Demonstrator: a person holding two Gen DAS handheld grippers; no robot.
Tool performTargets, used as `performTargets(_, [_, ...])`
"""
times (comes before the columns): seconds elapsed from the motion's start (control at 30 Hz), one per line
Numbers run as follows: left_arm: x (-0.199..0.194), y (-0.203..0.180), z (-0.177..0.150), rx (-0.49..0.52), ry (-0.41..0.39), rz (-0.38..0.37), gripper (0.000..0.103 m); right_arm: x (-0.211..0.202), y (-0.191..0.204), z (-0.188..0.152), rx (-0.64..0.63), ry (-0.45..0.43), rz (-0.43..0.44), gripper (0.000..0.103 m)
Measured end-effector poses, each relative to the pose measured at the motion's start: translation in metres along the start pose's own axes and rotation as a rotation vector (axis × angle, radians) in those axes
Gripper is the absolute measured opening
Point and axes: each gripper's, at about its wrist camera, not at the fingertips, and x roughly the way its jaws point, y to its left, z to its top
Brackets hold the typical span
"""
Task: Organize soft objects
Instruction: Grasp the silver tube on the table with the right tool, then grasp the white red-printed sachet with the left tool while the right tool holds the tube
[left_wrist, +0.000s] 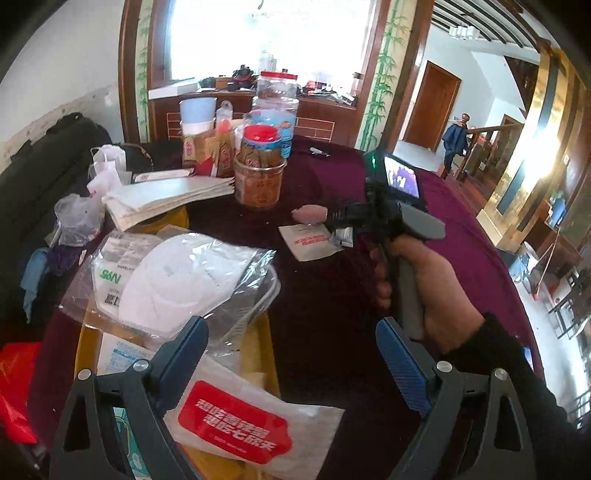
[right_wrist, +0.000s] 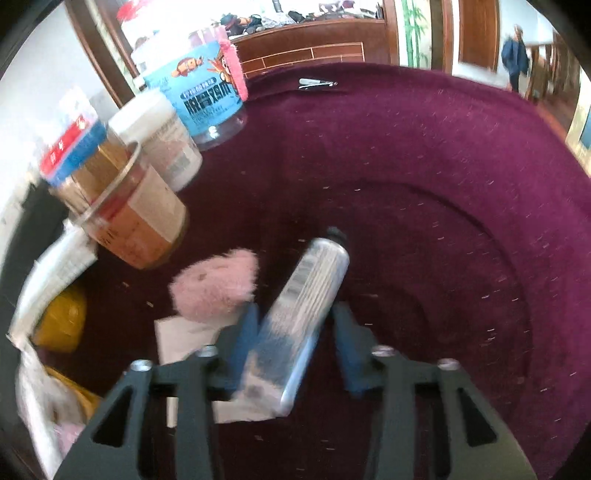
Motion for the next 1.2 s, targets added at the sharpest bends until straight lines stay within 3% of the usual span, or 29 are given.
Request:
performTargets(0.07, [-0.004,-0.007,0.003,0.012,-0.004,-0.007,0.094,-0.007,-0.013,-0.006,0.015,0.010,0.056,0.029])
performTargets(0.2, [0.001,-0.024,0.016,0.043,0.041,-0.049,0.094,-0.030,-0.045,-0.030,0.047,0.007,0.119,0.026])
performTargets(0.27, [0.017,-0.030,0.027,0.029,0.108,-0.044,0.094,-0.045,-0.064,-0.048,0.047,0.017,0.115,0.026])
performTargets(0.37, [0.044,-0.039,0.049,-0.007,0.195,-0.119,0.094,-0.063,-0.082,-0.070,0.049,0.023,0.112,0.026])
performTargets(0.57, [0.134,-0.048,0.094,-0.022,0.310,0.033,0.095,-0.072,-0.104,-0.084,0.097,0.013,0.182,0.026])
performTargets(0.8, [0.225,-0.043,0.109,-0.038,0.449,0.100,0.095,-0.072,-0.101,-0.081,0.068,0.021,0.152,0.027])
performTargets(0.87, [0.242,-0.042,0.108,-0.017,0.475,0.135,0.095,-0.072,-0.100,-0.081,0.064,0.022,0.147,0.027])
performTargets(1.0, [0.262,-0.034,0.104,-0.041,0.502,0.132,0.097,-0.071,-0.099,-0.080,0.060,0.023,0.141,0.027])
performTargets(1.2, [0.259,-0.033,0.103,-0.064,0.499,0.120,0.095,-0.071,-0.098,-0.080,0.056,0.023,0.138,0.027])
